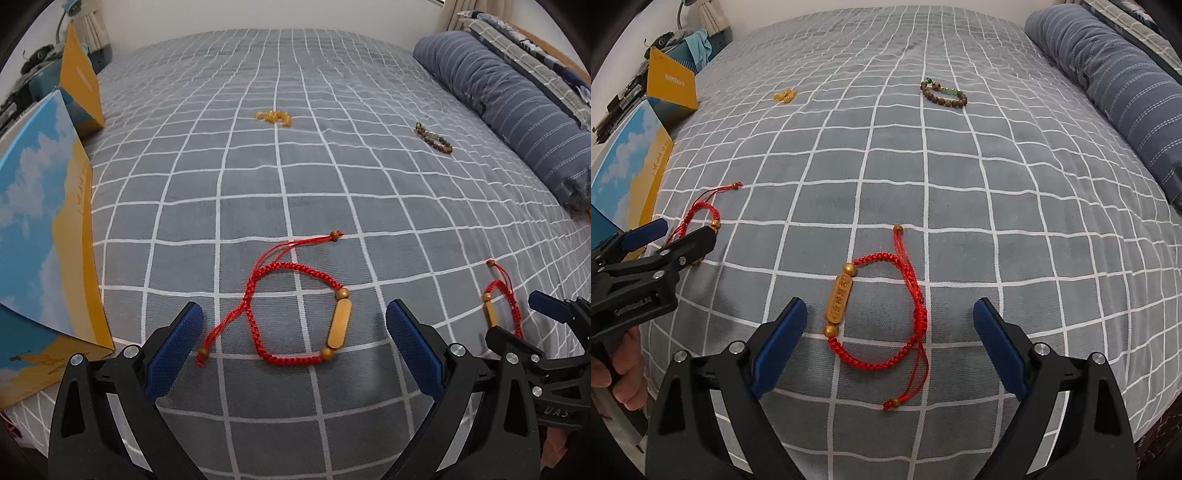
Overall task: Organize jewelry
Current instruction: 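Grasp a red cord bracelet with the left tool while the right tool grasps another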
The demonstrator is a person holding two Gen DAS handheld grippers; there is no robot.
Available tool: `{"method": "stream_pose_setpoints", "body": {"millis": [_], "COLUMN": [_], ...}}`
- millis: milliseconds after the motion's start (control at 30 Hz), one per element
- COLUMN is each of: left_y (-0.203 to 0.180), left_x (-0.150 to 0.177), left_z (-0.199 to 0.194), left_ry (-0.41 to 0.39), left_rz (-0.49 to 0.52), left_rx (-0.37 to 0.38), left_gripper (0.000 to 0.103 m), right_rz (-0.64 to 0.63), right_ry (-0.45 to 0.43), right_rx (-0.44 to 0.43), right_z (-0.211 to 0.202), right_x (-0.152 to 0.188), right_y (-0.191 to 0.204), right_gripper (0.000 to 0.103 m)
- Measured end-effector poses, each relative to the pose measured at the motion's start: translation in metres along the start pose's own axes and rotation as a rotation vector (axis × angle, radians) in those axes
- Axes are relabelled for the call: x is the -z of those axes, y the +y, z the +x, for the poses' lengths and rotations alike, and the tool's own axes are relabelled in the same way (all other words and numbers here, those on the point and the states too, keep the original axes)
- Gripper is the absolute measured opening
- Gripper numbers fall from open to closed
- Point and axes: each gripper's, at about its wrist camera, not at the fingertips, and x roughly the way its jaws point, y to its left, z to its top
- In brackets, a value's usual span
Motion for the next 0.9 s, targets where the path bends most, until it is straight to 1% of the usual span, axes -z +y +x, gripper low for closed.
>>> {"method": "stream_pose_setpoints", "body": {"millis": [167, 300, 400, 467, 600, 633, 767, 800, 867, 900], "left_y": [0.0019, 0.0028, 0.0034, 0.0041, 0.0060, 0.0063, 0.0056, 0.0048, 0.0047, 0.0052], "left_x": [0.0010, 0.0008, 0.0000, 0.0002, -0.0009, -0.0011, -0.0013, -0.0012, -0.0013, -0.0015], "left_z": [0.0093, 0.0116, 0.0110, 0.0105, 0.0095, 0.0090, 0.0078, 0.0074, 0.0064, 0.0056], "left_ry": [0.023, 0.026, 0.030, 0.035, 0.041, 0.042, 0.049, 0.051, 0.057, 0.062], "left_rz": [0.007, 0.011, 0.007, 0.005, 0.005, 0.006, 0.012, 0.013, 0.014, 0.014], "left_rx": [-0.008, -0.013, -0.014, -0.021, -0.028, -0.030, -0.049, -0.049, -0.048, -0.045], "left_gripper": [0.097, 0.097, 0.094, 0.089, 0.079, 0.075, 0.064, 0.062, 0.053, 0.051], "right_rz": [-0.003, 0.007, 0.009, 0.010, 0.010, 0.010, 0.010, 0.010, 0.011, 0.014], "right_ry": [0.012, 0.027, 0.032, 0.036, 0.036, 0.036, 0.037, 0.037, 0.036, 0.035], "right_rx": [0.004, 0.001, -0.007, -0.009, -0.010, -0.012, -0.013, -0.013, -0.011, -0.010], "right_z": [0.0044, 0.0081, 0.0085, 0.0087, 0.0082, 0.0081, 0.0072, 0.0071, 0.0065, 0.0063], "right_x": [-0.0009, -0.0017, -0.0017, -0.0019, -0.0017, -0.0015, -0.0018, -0.0018, -0.0019, -0.0019], "right_y": [0.0005, -0.0006, -0.0005, -0.0010, -0.0007, -0.0008, -0.0009, -0.0009, -0.0006, -0.0005], "right_gripper": [0.083, 0.080, 0.075, 0.070, 0.064, 0.061, 0.053, 0.052, 0.047, 0.046]}}
